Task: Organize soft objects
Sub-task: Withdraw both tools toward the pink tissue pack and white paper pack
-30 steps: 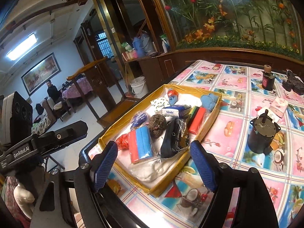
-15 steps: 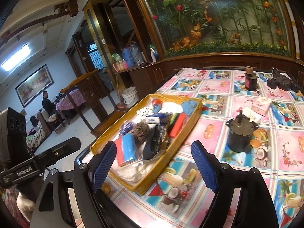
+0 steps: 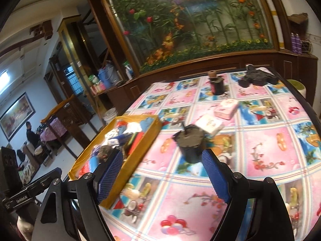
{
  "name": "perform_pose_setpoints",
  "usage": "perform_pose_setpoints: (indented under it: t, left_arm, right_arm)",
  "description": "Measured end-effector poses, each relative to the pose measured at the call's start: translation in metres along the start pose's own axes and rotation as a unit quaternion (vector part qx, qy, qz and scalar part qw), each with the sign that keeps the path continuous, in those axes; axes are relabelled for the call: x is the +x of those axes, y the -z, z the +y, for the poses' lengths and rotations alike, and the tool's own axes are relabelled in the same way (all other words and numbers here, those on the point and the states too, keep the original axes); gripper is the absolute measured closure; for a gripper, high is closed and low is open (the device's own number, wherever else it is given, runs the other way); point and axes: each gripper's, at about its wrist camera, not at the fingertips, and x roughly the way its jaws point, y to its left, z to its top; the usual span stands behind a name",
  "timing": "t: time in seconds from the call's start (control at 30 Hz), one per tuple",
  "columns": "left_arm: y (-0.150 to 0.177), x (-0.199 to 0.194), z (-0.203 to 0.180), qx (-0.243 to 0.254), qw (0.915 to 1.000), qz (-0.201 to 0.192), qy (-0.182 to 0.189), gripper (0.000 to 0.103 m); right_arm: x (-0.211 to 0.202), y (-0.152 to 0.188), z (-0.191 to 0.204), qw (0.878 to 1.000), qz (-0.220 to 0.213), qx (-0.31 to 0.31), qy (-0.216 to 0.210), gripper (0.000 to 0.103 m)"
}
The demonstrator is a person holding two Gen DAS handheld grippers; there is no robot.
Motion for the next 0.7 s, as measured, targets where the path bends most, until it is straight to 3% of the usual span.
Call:
perform_pose_setpoints:
  t: [0.27, 0.7]
  left_arm:
    - [0.004, 0.013, -0.020, 0.013, 0.9996, 0.019, 0.014, 0.032]
    - [0.014, 0.039, -0.036, 0.020, 0.9969, 0.063, 0.043, 0.032]
  right_arm:
    - [-0.023, 0.000, -0.046, 0.999, -0.010, 0.047, 0.023, 0.021]
    - [-0.057, -0.010, -0.094, 0.995, -0.026, 0.059, 0.081, 0.020]
